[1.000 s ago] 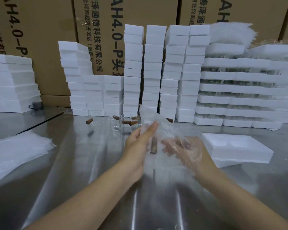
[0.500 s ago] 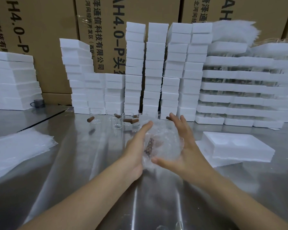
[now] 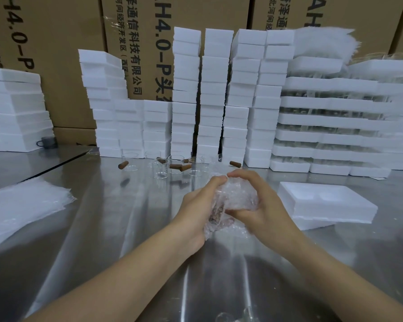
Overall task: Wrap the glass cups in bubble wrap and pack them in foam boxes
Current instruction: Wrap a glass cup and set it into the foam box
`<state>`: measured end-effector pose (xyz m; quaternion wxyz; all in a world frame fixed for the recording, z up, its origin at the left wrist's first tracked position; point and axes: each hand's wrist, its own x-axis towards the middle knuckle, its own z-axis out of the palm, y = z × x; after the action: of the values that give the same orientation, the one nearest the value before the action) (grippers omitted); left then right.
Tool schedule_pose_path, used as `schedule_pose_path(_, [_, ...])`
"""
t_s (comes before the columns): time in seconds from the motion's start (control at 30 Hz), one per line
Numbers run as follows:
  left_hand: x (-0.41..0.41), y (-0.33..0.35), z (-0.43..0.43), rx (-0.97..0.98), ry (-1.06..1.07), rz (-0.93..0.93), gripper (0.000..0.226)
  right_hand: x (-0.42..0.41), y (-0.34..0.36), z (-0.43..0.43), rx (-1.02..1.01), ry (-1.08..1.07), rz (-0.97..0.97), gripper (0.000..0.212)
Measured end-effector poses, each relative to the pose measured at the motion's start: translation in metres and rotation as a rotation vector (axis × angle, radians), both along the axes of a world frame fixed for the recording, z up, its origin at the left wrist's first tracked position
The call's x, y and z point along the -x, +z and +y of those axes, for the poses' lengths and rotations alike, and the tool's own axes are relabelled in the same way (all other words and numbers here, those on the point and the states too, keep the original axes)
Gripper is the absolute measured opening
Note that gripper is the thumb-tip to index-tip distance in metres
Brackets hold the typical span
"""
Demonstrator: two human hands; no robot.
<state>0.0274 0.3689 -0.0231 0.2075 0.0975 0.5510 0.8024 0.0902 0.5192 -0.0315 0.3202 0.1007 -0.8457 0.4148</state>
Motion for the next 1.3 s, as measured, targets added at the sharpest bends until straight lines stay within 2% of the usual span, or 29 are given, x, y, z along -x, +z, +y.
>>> schedule_pose_path(0.13, [0.0,0.002,0.001,-0.045,0.014,-0.037,0.035,-0.001,0.003,-0.009,0.284,0.028,-0.044,0.067])
schedule_pose_path(0.33, [0.003,0.006,-0.004,-0.082,-0.015,-0.134,0.049,0.002,0.007,-0.006,0.902,0.267,-0.218,0.022])
schedule_pose_path(0.4, [0.003,0.004,-0.003,-0.094,-0.045,-0.133,0.051,0.005,0.009,0.0,1.137,0.245,-0.284,0.03])
schedule_pose_path(0.47, [0.003,0.001,0.0,-0.073,-0.053,-0.102,0.044,0.006,0.011,0.007,1.348,0.252,-0.301,0.021])
schedule_pose_path(0.53, [0.001,-0.002,0.004,-0.058,-0.058,-0.084,0.035,0.007,0.01,0.011,1.414,0.261,-0.255,0.016])
schedule_pose_path(0.6, [0.0,-0.003,0.005,-0.064,-0.067,-0.09,0.032,0.007,0.009,0.011,1.334,0.228,-0.193,0.019])
schedule_pose_path(0.63, [0.001,-0.003,0.004,-0.068,-0.074,-0.094,0.031,0.008,0.008,0.009,1.23,0.213,-0.161,0.023])
schedule_pose_path(0.73, [0.002,-0.002,0.0,-0.105,-0.12,-0.128,0.033,0.005,0.004,-0.002,0.757,0.095,-0.131,0.033])
schedule_pose_path(0.8, [0.001,-0.002,-0.003,-0.13,-0.164,-0.132,0.04,0.002,0.003,-0.009,0.534,0.057,-0.117,0.038])
schedule_pose_path(0.93, [0.003,-0.002,-0.002,-0.095,-0.121,-0.114,0.053,-0.005,0.004,-0.014,0.11,0.046,-0.085,0.032])
schedule_pose_path(1.03, [0.003,-0.006,0.0,0.015,-0.095,-0.018,0.047,-0.01,0.007,-0.017,-0.084,-0.056,-0.114,0.02])
schedule_pose_path(1.17, [0.0,-0.007,0.003,0.1,-0.126,0.103,0.049,-0.013,0.015,-0.011,-0.121,-0.002,-0.134,0.012])
schedule_pose_path(1.27, [0.003,-0.005,0.002,0.137,-0.138,0.134,0.055,-0.013,0.019,-0.005,0.032,0.033,-0.135,0.004])
schedule_pose_path(1.3, [0.004,-0.004,0.0,0.134,-0.136,0.115,0.058,-0.012,0.019,-0.005,0.103,0.017,-0.107,0.012])
